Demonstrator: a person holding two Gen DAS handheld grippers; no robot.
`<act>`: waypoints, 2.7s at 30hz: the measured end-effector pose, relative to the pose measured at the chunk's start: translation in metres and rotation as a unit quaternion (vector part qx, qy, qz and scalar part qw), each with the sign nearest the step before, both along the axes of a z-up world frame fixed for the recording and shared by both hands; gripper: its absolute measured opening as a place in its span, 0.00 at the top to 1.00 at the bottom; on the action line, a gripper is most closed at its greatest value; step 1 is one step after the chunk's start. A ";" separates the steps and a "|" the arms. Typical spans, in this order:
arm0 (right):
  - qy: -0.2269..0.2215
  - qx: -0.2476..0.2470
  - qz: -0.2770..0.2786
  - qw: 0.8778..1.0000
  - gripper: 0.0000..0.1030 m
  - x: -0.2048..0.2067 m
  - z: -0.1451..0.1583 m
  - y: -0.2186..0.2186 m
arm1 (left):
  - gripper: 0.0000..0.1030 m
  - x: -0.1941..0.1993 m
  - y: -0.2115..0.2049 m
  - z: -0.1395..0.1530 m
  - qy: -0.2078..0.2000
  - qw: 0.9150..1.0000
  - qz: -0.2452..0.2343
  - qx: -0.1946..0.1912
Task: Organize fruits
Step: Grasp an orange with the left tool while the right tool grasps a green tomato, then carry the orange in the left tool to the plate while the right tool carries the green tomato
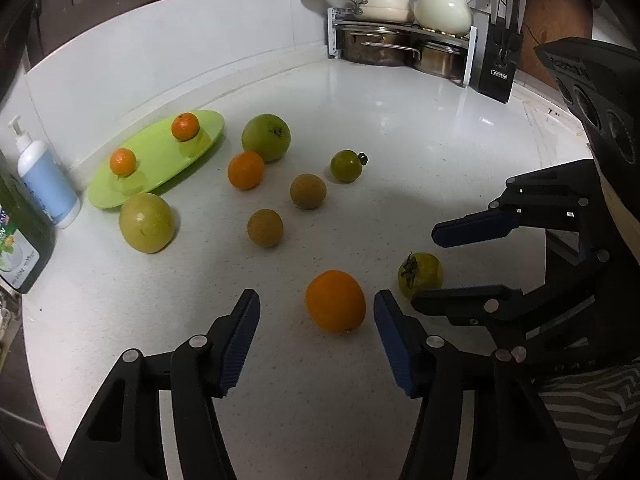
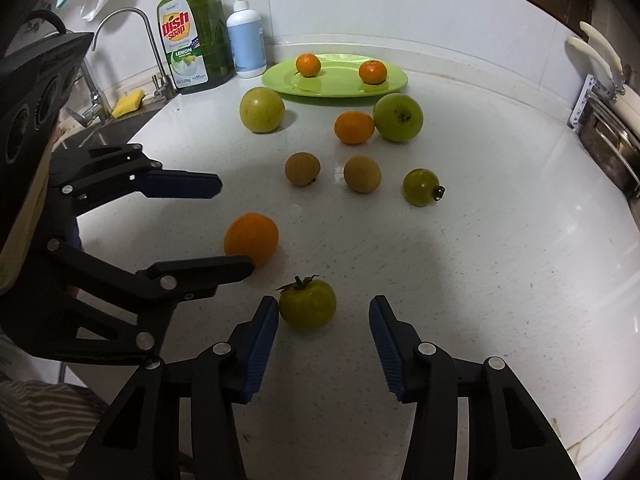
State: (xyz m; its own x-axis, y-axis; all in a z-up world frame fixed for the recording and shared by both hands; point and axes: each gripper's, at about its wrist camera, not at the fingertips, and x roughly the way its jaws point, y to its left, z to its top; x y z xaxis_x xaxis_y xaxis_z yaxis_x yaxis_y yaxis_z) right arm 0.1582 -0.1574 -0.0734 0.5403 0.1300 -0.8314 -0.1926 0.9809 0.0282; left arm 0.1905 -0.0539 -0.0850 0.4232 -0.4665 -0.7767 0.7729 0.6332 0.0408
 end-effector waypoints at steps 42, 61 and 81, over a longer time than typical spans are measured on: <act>-0.033 0.035 0.031 0.998 0.69 0.008 0.022 -0.014 | 0.68 -0.011 0.007 0.025 0.022 0.989 0.135 -0.048; -0.115 0.050 0.062 0.990 0.69 0.023 0.076 -0.011 | 0.68 -0.006 0.024 0.079 -0.038 0.970 0.228 -0.071; -0.178 0.042 0.063 0.981 0.69 0.078 0.123 -0.006 | 0.68 0.036 0.040 0.130 -0.097 0.954 0.270 -0.086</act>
